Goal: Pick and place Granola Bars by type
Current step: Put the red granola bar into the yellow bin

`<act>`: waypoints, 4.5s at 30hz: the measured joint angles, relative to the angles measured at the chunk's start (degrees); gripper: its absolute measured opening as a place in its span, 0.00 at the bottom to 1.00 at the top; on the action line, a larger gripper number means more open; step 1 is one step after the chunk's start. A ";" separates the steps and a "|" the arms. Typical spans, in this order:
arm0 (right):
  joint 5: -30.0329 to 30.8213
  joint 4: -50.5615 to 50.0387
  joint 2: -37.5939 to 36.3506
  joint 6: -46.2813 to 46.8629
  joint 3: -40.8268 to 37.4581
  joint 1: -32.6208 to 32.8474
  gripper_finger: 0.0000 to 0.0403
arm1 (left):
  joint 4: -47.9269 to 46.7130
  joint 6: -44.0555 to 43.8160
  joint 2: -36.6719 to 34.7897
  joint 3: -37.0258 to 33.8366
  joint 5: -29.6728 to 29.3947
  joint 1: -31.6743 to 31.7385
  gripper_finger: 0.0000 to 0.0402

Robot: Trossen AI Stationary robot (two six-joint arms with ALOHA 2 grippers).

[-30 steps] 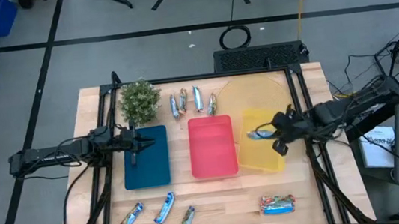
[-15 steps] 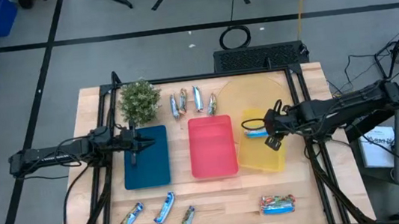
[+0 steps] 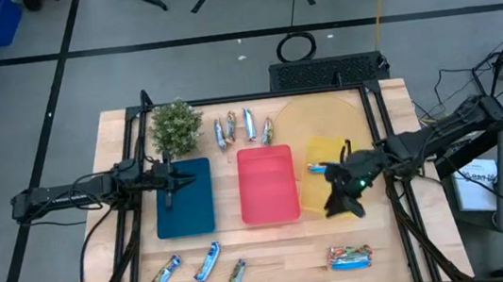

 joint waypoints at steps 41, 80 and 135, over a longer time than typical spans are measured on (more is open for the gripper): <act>15.28 -6.46 22.11 44.08 -1.38 34.87 0.26 | 0.13 -0.04 0.00 0.00 0.00 0.00 0.17; 47.09 -30.45 -2.18 14.71 -1.31 21.08 0.01 | 0.09 0.03 0.02 -0.02 0.00 -0.02 0.17; 14.49 9.95 26.05 27.64 -1.31 33.89 0.41 | 0.60 -1.64 0.01 -0.02 -0.04 0.02 0.17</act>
